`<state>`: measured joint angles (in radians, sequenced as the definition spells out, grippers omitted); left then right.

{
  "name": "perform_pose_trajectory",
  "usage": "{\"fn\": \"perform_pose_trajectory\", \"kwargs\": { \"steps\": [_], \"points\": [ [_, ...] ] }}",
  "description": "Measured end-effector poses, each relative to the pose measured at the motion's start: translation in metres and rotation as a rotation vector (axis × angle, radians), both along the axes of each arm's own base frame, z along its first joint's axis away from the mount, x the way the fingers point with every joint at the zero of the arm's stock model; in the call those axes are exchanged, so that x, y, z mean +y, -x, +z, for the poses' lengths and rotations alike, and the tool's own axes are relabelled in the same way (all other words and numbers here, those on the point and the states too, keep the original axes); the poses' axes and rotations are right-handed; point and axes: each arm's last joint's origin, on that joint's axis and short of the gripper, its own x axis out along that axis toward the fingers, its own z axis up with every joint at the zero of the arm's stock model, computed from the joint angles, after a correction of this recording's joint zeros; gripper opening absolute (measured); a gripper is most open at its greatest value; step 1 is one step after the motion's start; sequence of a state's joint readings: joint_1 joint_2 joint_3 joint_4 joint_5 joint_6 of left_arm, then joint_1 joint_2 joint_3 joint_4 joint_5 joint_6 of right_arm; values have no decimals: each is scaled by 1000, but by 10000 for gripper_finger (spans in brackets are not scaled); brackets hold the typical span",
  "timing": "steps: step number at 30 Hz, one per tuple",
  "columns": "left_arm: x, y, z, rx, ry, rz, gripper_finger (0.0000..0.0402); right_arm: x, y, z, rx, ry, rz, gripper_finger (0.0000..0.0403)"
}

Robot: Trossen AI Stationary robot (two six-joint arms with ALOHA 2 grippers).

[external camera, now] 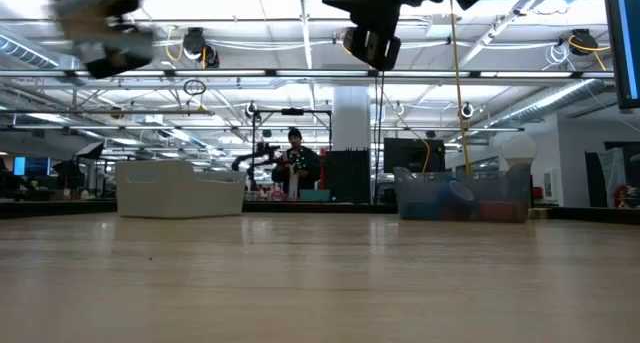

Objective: Pick and place Stapler, Stapler remover, tape
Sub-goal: Put the light blue staple remover into the white bin

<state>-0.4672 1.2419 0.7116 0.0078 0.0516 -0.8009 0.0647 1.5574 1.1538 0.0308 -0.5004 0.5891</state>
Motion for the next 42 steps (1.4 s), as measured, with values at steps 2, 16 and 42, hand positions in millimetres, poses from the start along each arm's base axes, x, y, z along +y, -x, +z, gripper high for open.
{"fn": "perform_pose_trajectory", "kwargs": {
  "steps": [2,16,42],
  "points": [
    [-6,8,-6,111,46,-4,26,0,0,-1,9,1,1,140],
    [-35,44,9,531,33,50,26,0,1,-2,2,29,14,137],
    [-65,29,-60,766,-166,-17,26,-6,0,-2,4,29,-10,133]
  ]
}}
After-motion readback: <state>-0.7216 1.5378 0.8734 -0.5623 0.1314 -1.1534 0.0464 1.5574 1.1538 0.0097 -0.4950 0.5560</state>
